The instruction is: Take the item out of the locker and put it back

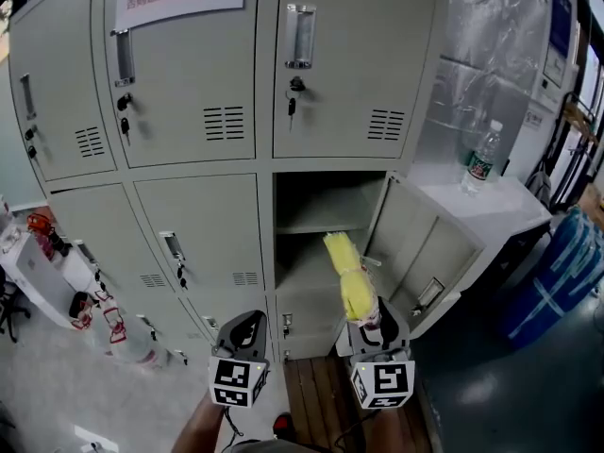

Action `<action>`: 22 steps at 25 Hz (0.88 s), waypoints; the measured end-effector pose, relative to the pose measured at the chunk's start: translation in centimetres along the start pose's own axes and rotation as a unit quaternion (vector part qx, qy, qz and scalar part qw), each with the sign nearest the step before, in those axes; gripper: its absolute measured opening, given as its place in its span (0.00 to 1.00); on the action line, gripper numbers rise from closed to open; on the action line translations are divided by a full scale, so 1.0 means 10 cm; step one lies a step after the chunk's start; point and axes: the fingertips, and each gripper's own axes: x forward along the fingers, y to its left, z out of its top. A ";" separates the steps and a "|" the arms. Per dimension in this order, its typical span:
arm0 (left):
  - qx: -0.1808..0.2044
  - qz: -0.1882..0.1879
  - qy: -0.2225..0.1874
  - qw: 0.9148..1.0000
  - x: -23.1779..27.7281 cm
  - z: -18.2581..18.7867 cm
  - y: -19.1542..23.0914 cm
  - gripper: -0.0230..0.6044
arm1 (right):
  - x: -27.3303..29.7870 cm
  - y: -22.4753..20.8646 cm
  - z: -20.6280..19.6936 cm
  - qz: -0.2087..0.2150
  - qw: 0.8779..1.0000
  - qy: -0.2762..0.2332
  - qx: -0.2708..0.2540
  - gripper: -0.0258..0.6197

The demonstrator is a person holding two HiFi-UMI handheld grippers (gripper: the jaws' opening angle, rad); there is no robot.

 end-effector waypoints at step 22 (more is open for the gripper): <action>-0.008 -0.018 0.034 0.999 -0.55 -0.30 -0.76 0.08 | -1.40 0.17 -1.07 -0.001 0.982 0.101 0.158 0.37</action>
